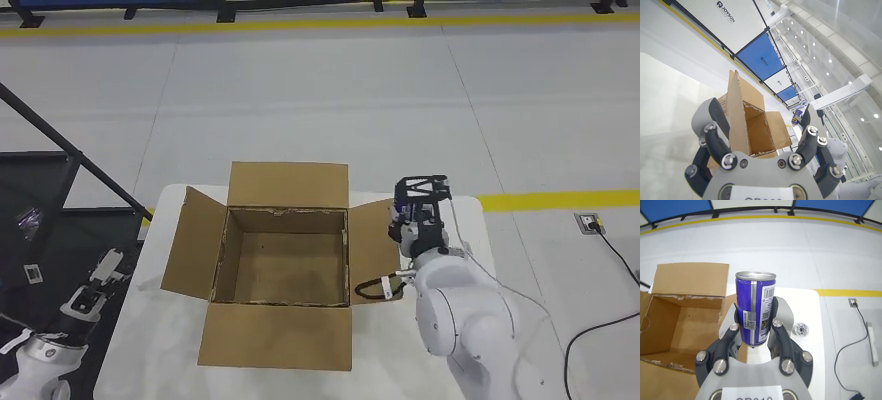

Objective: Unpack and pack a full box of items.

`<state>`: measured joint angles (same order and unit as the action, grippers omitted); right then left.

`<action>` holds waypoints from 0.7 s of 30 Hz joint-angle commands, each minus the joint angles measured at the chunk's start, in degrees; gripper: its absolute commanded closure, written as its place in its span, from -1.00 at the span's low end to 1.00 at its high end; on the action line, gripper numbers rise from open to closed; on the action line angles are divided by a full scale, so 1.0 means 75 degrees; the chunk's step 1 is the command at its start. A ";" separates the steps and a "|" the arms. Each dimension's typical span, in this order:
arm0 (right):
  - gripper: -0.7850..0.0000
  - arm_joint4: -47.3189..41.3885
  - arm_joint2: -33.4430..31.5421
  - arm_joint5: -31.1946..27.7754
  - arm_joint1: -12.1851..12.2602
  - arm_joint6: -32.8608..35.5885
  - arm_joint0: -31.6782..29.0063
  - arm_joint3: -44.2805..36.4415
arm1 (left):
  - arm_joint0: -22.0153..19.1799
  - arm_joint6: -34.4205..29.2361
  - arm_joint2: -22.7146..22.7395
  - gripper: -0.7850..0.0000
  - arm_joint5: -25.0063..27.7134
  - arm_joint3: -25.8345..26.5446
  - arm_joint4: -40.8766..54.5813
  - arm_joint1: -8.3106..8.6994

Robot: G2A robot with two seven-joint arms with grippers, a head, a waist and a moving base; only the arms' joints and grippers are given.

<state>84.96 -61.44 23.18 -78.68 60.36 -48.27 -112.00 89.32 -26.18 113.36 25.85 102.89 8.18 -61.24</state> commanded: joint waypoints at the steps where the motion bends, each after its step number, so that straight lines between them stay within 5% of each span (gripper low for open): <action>1: 1.00 -0.0420 0.0613 -0.0200 -0.0175 0.0084 0.0959 0.1041 | 0.0047 0.0020 0.0068 -1.00 0.0038 -0.0029 0.0064 -0.0002; 11: 1.00 -0.3113 0.3239 -0.1117 -0.1551 -0.0449 0.3980 0.6124 | 0.0265 0.0067 0.0396 -1.00 0.0166 -0.0220 0.0304 -0.0009; 21: 1.00 -0.4806 0.4591 -0.2562 -0.2980 -0.0856 0.4887 0.9437 | 0.0255 -0.0023 0.0413 -1.00 0.0191 -0.0277 0.0303 -0.0008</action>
<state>49.82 -27.53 4.66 -100.02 54.39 -11.86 -43.78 91.31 -26.29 116.60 27.30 100.76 10.60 -61.29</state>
